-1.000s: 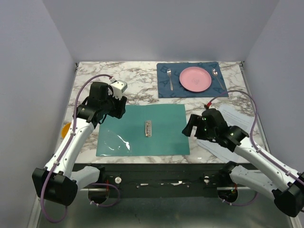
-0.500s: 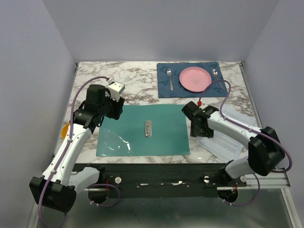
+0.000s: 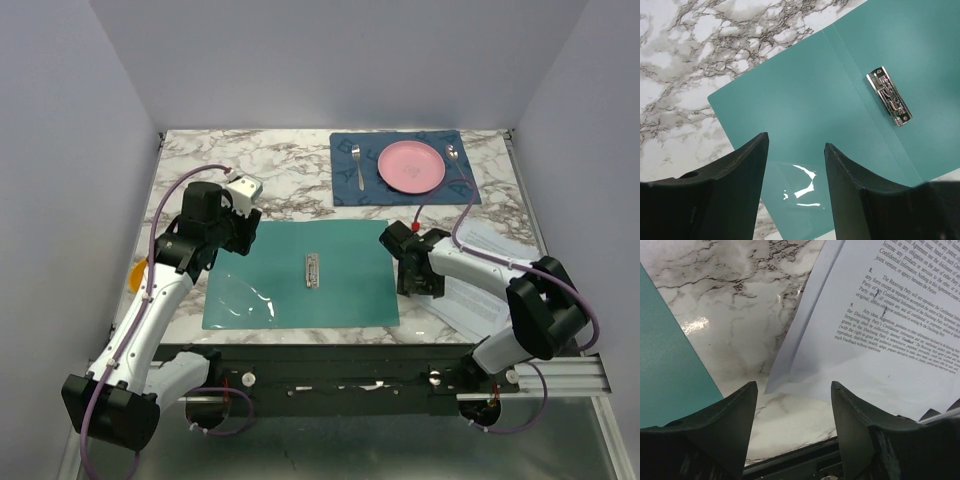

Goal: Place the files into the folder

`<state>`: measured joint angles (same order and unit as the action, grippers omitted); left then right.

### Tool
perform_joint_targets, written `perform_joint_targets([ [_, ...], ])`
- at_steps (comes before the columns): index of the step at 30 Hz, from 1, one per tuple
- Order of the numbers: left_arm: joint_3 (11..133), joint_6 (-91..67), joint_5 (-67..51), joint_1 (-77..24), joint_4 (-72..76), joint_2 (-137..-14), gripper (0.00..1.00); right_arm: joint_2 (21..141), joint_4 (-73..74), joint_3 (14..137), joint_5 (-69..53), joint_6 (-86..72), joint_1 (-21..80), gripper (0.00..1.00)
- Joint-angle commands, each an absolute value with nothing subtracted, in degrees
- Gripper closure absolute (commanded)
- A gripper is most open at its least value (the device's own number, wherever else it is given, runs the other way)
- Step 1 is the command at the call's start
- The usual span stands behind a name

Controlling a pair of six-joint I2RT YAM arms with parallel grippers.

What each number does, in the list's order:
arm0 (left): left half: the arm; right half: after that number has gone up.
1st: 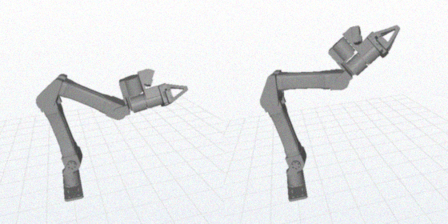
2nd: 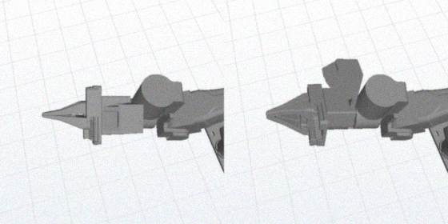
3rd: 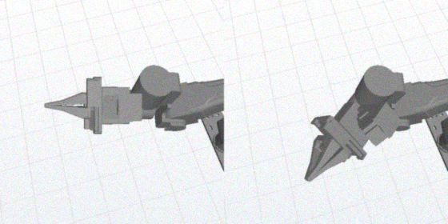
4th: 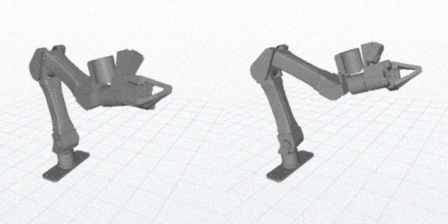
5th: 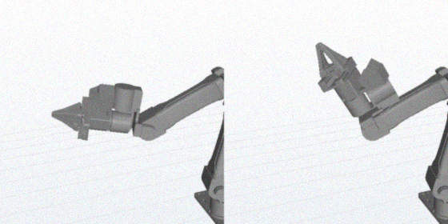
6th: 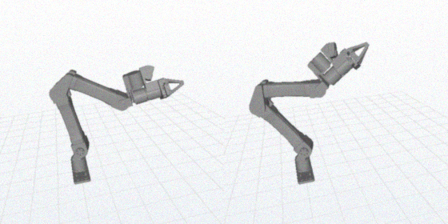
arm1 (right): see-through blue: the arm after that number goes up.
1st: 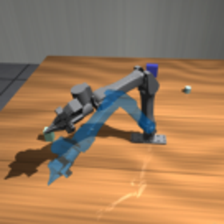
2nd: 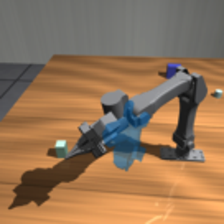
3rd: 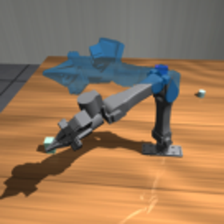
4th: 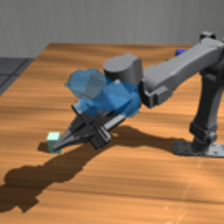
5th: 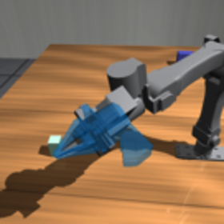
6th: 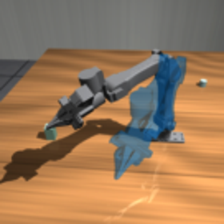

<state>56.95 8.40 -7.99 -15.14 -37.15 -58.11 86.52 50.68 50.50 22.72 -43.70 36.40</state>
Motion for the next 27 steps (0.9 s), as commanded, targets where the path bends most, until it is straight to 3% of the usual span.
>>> perform_joint_targets([
  [1,56.1,9.1,-6.8,-15.4,-36.1,-57.0,0.38,88.7,47.4,49.7,22.4,-44.6,36.7,0.31],
  [10,55.2,9.1,-5.8,-15.4,-35.8,-56.8,0.38,89.9,46.9,48.3,24.3,-46.0,36.7,0.36],
  [27,53.6,9.4,-4.7,-15.4,-35.2,-55.5,0.39,88.9,47.1,47.9,24.9,-46.8,36.7,0.64],
])
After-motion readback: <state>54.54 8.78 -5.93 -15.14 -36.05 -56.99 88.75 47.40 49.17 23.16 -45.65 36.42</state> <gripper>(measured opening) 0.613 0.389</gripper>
